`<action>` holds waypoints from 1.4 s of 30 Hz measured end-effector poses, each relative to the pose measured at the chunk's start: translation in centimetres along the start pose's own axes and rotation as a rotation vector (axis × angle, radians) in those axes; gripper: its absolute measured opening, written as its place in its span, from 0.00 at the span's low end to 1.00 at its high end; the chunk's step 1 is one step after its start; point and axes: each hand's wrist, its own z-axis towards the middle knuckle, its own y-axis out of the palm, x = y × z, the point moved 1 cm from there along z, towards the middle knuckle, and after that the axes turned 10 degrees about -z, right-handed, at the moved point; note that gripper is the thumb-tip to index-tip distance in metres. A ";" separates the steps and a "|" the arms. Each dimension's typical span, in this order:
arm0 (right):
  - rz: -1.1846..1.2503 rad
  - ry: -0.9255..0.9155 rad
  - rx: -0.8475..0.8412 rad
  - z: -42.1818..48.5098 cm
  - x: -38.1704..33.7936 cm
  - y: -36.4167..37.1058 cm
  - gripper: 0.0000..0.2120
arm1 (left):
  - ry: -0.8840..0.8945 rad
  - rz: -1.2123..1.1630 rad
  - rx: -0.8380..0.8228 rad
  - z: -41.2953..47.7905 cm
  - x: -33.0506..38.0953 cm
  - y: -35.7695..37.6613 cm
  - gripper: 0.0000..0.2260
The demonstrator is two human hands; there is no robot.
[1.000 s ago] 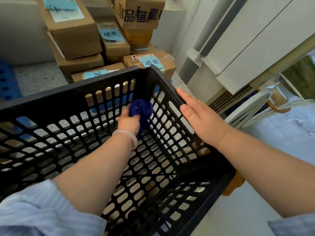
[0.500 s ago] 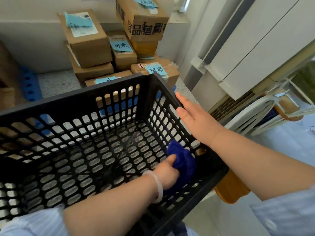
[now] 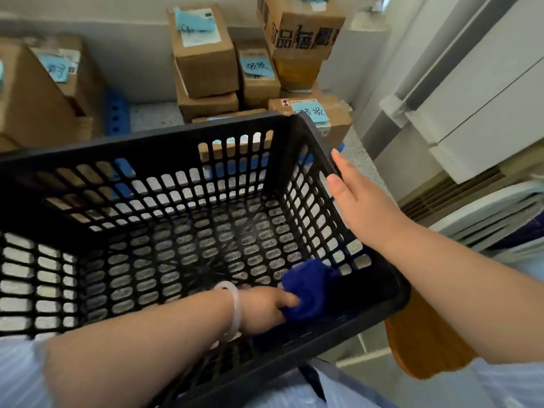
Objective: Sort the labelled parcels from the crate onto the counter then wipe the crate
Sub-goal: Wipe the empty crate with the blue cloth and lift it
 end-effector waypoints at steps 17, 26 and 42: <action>-0.538 -0.750 -0.417 -1.7 -4.1 1.8 0.28 | -0.179 -0.652 0.091 -5.3 1.1 -4.3 0.15; -0.309 -0.560 -0.923 0.7 -11.7 10.6 0.08 | -0.251 -0.617 0.597 -15.0 -1.7 -4.3 0.18; -0.819 -0.968 -0.623 1.5 -12.7 25.8 0.47 | -0.180 -0.115 1.622 -29.8 -8.2 3.5 0.23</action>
